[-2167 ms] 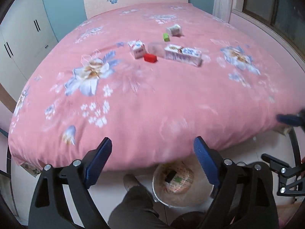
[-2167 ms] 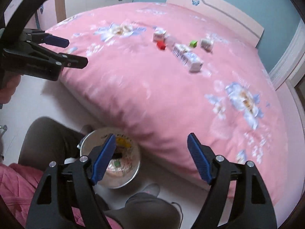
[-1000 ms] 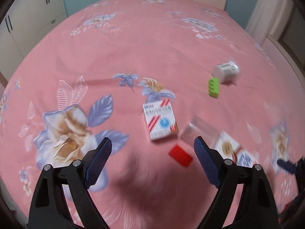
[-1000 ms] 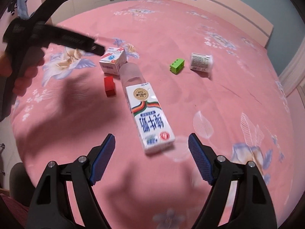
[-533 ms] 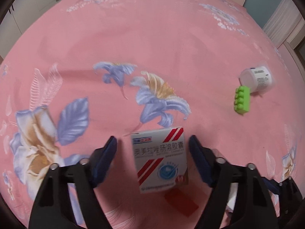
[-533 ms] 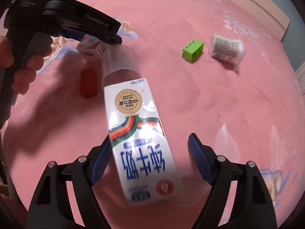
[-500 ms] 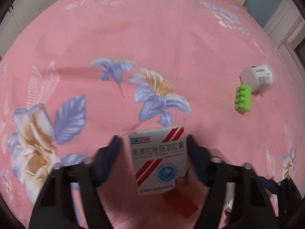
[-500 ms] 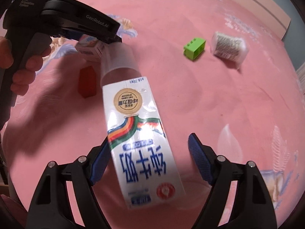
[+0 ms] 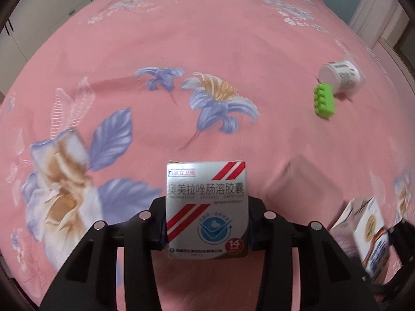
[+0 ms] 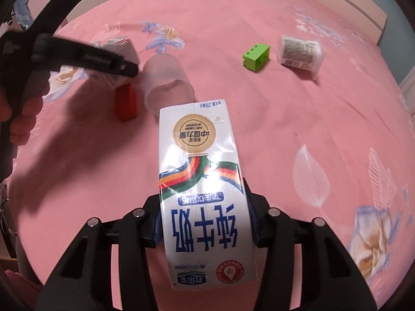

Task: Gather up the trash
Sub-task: 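Carry the medicine box and milk carton with both tools over the trash bin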

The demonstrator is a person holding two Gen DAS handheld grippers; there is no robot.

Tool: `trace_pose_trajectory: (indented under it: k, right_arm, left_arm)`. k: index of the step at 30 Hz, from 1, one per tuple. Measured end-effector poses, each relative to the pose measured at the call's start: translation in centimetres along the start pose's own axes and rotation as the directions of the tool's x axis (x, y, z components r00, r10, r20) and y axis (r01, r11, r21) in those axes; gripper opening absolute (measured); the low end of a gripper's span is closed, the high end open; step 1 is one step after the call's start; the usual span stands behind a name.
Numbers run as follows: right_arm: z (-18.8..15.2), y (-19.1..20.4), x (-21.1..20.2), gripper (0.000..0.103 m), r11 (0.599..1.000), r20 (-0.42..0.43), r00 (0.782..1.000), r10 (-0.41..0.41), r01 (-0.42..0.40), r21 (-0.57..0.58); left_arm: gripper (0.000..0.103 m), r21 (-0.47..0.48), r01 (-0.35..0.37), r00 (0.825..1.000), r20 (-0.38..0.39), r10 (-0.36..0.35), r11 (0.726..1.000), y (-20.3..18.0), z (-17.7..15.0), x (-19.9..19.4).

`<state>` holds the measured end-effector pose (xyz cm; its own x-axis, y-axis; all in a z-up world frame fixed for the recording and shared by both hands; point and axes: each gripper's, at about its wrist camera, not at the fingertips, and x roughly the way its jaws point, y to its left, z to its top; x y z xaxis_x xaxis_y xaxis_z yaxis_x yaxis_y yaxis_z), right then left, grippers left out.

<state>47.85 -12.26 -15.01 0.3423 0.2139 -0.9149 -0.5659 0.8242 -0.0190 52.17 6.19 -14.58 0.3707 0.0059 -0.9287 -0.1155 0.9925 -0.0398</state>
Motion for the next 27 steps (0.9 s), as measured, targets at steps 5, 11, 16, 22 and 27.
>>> trace_pose_trajectory:
  k: [5,11,16,22,27]
  right_arm:
    - [-1.3,1.5,-4.5,0.05,1.0,0.055,0.998,-0.032,0.031,0.004]
    - [-3.2,3.4,-10.8,0.05,0.998,0.126,0.99,-0.069,0.067,0.015]
    - [-4.8,5.5,-16.2,0.05,0.995,0.189,0.977,-0.101,0.099,0.016]
    - [-7.1,7.9,-22.6,0.05,0.993,0.27,0.956,-0.118,0.116,0.024]
    - [-9.3,10.2,-27.0,0.05,0.992,0.324,0.938,-0.121,0.121,0.022]
  left_arm:
    - [0.045,0.07,-0.023,0.998,0.064,0.018,0.997,-0.2,-2.7,-4.6]
    - [0.045,0.144,-0.036,0.986,0.167,0.012,0.989,-0.3,-6.9,-12.3]
    - [0.045,0.189,-0.066,0.967,0.254,0.016,0.98,-0.6,-10.5,-18.5]
    - [0.045,0.23,-0.087,0.942,0.336,0.004,0.969,-0.6,-14.8,-24.9]
    - [0.045,0.266,-0.115,0.923,0.386,0.004,0.957,-1.1,-18.6,-28.7]
